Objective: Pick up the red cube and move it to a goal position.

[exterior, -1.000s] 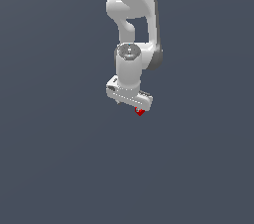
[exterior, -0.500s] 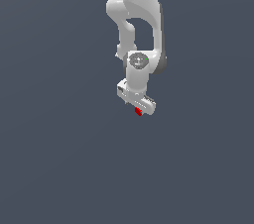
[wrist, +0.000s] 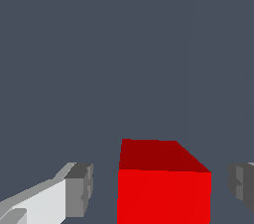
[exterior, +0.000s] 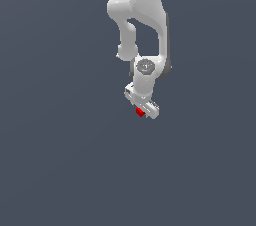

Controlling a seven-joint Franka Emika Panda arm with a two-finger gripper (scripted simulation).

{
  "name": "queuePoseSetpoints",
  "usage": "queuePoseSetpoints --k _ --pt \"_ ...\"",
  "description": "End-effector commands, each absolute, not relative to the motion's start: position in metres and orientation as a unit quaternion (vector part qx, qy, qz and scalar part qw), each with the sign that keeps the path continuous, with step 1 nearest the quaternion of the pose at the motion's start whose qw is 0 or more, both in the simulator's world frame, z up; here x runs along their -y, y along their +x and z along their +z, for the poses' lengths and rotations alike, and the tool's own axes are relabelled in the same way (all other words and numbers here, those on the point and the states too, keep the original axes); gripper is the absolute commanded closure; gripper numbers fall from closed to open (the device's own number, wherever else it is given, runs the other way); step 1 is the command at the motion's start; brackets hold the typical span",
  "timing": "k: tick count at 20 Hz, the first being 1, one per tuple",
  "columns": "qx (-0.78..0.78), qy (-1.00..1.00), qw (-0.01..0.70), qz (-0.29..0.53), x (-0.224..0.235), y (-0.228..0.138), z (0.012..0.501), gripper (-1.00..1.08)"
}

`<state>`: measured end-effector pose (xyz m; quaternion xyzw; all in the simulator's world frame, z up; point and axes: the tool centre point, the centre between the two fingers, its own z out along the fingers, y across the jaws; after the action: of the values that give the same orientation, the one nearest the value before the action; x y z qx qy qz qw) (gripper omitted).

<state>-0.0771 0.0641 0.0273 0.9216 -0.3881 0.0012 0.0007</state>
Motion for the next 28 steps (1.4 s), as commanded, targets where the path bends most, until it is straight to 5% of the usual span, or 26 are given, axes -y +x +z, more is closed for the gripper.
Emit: queuePoseSetpoints --k 1,6,7,28 --pt "0.398 0.917 0.001 0.001 -0.068 -0.078 0.023 -0.92" --pt "0.404 0.915 0.0 0.0 -0.071 -0.078 0.02 -0.92" --pt "0.404 0.915 0.0 0.0 -0.071 -0.078 0.02 1.08" --pt "0.405 0.914 0.0 0.0 -0.06 -0.068 0.053 1.08"
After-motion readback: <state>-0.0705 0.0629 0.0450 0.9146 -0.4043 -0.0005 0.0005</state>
